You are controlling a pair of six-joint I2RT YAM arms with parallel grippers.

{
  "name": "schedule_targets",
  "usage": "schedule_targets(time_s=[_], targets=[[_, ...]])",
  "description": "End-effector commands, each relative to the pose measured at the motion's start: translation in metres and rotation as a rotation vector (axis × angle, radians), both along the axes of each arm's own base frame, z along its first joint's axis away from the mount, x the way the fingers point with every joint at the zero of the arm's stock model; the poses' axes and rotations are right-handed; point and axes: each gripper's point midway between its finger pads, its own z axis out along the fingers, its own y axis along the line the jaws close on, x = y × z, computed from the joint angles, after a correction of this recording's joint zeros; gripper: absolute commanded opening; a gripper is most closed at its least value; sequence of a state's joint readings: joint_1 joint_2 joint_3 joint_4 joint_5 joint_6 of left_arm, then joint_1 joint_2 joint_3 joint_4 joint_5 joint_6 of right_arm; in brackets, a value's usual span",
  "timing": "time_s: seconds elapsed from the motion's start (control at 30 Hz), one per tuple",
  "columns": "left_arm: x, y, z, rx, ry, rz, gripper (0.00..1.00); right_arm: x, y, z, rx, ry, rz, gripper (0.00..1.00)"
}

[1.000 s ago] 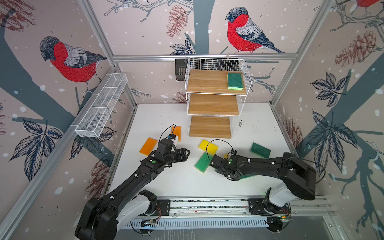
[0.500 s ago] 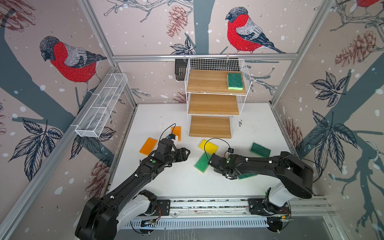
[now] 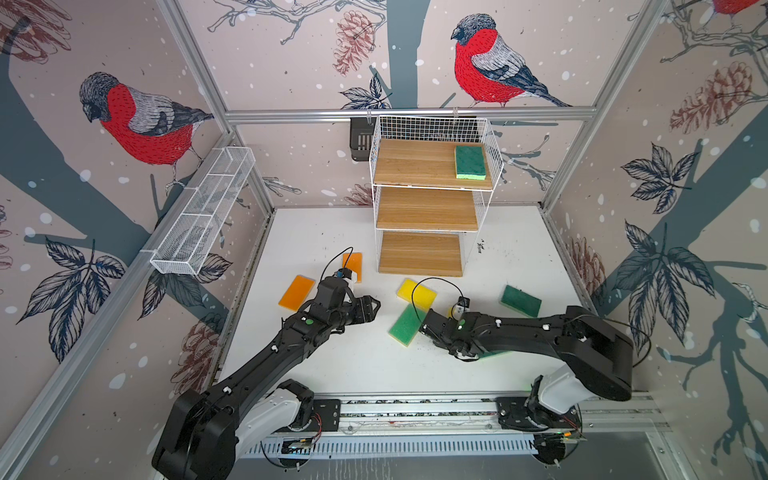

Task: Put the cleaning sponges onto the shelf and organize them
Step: 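Lower the right gripper and close it on the yellow sponge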

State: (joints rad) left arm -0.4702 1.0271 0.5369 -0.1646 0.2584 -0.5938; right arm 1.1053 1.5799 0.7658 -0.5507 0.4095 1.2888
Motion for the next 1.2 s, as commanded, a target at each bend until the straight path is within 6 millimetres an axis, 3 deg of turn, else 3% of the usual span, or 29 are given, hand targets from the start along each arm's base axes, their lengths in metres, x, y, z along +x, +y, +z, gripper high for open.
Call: schedule_targets(time_s=[0.0, 0.17, 0.6, 1.17], targets=[[0.006, -0.003, 0.006, -0.01, -0.037, -0.005, 0.72, -0.022, -0.016, -0.012, -0.061, 0.119, 0.019, 0.69], [0.007, -0.002, 0.009, -0.003, -0.043, 0.001, 0.72, -0.02, -0.013, -0.009, -0.056, 0.114, 0.04, 0.67], [0.015, -0.002, 0.028, 0.0, -0.084, 0.007, 0.72, -0.009, -0.005, 0.031, -0.006, 0.033, 0.102, 0.66], [0.027, -0.001, 0.048, 0.052, -0.125, 0.001, 0.73, 0.013, 0.009, 0.128, 0.094, -0.169, 0.203, 0.66]])
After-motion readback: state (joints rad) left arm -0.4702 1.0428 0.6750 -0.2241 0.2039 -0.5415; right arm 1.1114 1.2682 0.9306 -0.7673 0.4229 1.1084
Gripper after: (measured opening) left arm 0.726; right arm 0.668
